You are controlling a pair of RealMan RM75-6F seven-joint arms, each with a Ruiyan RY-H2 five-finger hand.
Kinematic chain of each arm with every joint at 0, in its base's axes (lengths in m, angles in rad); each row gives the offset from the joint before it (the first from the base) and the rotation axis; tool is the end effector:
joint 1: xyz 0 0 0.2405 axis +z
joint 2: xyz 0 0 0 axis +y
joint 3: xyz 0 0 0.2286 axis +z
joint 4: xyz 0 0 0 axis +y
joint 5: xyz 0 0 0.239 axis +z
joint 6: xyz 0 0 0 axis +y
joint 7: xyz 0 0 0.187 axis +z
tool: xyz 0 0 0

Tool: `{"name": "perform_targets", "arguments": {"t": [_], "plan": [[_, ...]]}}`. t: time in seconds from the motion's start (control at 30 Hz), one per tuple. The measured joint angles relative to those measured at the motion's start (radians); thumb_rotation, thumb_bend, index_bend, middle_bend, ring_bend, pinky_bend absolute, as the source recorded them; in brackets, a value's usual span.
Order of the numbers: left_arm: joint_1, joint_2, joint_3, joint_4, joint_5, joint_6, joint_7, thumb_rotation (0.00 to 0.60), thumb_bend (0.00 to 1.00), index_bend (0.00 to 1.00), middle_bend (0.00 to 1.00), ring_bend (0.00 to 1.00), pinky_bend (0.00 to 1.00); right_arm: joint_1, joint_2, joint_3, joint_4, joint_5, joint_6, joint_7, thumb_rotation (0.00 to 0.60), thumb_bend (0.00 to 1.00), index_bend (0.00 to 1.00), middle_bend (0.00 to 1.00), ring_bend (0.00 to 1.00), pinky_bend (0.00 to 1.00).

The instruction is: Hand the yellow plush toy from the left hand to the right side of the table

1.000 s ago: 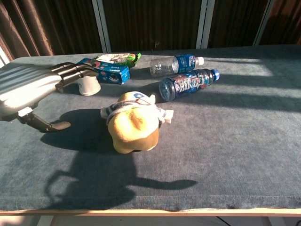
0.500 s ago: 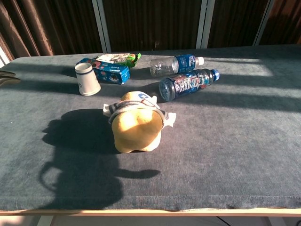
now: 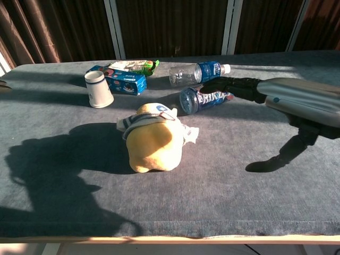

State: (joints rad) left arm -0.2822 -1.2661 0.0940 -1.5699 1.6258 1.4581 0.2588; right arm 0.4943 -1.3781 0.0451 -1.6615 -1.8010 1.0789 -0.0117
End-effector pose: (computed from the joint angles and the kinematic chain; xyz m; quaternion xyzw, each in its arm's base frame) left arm -0.2353 0.2351 0.0425 -0.7269 -0.2787 -0.3742 0.5040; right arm -0.1097 -0.2577 -0.0377 0.7909 -0.3169 0.4554 0.2581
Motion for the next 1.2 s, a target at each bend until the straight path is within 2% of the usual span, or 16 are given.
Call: {"name": "perform_targets", "arguments": {"t": [0.17,0.4,0.63,0.83,1.03,1.17,1.2], "plan": [[0.008,0.013,-0.002,-0.001,0.02,0.006,-0.032,0.6,0.26,0.0,0.0,0.11,0.33,0.06,-0.096,0.038,0.036,0.074,-0.09,-0.07,0.6,0.0,0.0,0.0,0.0,0.0],[0.015,0.027,-0.007,-0.002,0.029,-0.001,-0.064,0.6,0.27,0.0,0.01,0.12,0.34,0.109,-0.246,0.094,0.134,0.209,-0.149,-0.207,0.6,0.0,0.0,0.0,0.0,0.0],[0.027,0.043,-0.014,-0.006,0.039,0.008,-0.087,0.6,0.27,0.0,0.02,0.13,0.34,0.169,-0.388,0.135,0.293,0.28,-0.172,-0.257,0.6,0.0,0.0,0.0,0.0,0.1],[0.032,0.054,-0.021,-0.008,0.044,0.007,-0.111,0.6,0.27,0.0,0.02,0.14,0.35,0.231,-0.501,0.169,0.411,0.32,-0.176,-0.241,0.6,0.0,0.01,0.03,0.01,0.18],[0.035,0.061,-0.024,-0.005,0.047,0.002,-0.131,0.6,0.27,0.0,0.03,0.15,0.35,0.273,-0.581,0.187,0.496,0.331,-0.165,-0.181,0.6,0.0,0.13,0.14,0.12,0.3],[0.036,0.067,-0.025,-0.005,0.053,-0.003,-0.144,0.6,0.27,0.0,0.04,0.15,0.35,0.293,-0.638,0.185,0.577,0.322,-0.141,-0.142,0.6,0.0,0.26,0.26,0.27,0.43],[0.036,0.068,-0.025,-0.005,0.055,-0.002,-0.147,0.6,0.27,0.0,0.04,0.15,0.35,0.296,-0.651,0.183,0.598,0.318,-0.133,-0.137,0.6,0.0,0.31,0.3,0.33,0.49]]}}
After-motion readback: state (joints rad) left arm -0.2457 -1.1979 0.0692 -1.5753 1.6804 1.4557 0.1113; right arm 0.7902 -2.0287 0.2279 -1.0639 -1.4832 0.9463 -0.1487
